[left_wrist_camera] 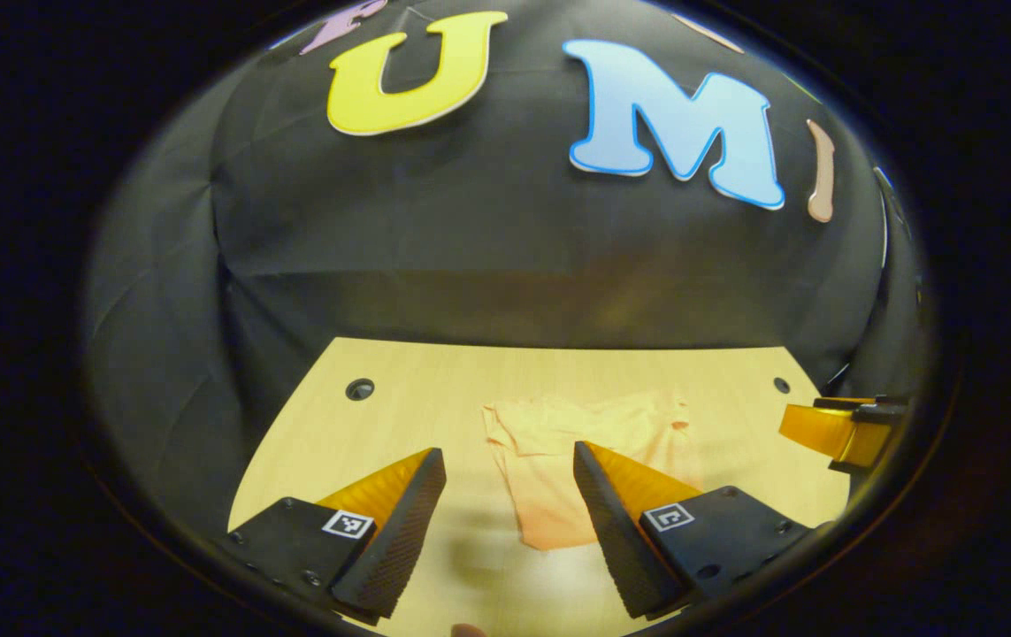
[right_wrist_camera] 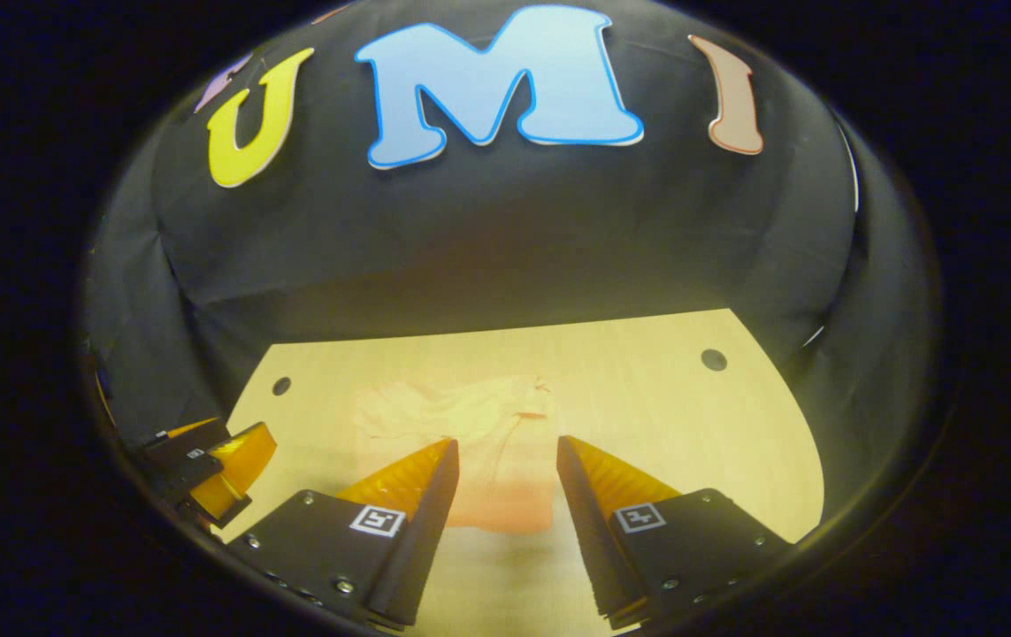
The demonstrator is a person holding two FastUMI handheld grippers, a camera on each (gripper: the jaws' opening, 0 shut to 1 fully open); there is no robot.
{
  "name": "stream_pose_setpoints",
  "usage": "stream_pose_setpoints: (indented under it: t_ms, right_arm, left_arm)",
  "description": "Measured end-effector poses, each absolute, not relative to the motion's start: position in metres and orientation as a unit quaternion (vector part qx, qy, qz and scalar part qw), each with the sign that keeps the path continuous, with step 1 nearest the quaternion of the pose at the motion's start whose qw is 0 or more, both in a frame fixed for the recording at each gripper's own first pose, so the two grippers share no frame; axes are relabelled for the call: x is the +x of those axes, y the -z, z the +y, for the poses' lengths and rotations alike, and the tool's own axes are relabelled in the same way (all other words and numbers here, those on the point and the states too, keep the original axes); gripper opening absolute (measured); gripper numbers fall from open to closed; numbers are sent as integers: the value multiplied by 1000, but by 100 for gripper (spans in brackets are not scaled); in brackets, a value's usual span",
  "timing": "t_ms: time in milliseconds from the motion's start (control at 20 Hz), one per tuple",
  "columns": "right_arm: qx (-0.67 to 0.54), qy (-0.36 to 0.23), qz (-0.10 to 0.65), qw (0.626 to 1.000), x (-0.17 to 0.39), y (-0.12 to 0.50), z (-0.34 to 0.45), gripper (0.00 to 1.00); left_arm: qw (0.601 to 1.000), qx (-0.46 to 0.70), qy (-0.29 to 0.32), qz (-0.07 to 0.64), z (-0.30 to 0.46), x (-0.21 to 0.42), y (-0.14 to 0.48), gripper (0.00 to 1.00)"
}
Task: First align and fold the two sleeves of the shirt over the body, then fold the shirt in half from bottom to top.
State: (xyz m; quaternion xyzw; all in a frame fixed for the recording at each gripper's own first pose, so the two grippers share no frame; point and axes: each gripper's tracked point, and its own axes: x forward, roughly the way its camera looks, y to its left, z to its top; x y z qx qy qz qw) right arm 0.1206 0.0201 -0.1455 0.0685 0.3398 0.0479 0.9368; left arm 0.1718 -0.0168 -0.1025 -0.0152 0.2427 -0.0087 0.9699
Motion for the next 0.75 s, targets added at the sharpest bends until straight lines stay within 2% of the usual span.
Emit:
stream_pose_setpoints:
  t_ms: [50,100,250,350,550,600,700,750]
  right_arm:
    - [71,-50,329,940,109,136,20,68]
    - [71,-51,319,944,98,126,21,71]
    - [76,-59,281,955,66,97,21,68]
    - [75,-64,251,963,50,78,20,71]
    - [76,-74,191,976,23,43,21,71]
    - [77,-76,176,978,19,35,22,68]
    - [77,-79,142,984,13,16,21,71]
    - [75,-79,126,986,9,7,19,67]
  left_arm:
    - [972,-15,9,233,-18,158,91,98]
    - [975,-16,10,222,-17,144,81,98]
    - [981,-21,15,192,-18,102,49,94]
    - [985,-19,12,168,-16,78,30,94]
    - [995,-11,3,101,-11,46,-14,94]
    - [996,-8,3,86,-10,39,-25,93]
    - [998,0,1,55,-10,27,-46,93]
    - [999,2,2,40,-11,22,-55,92]
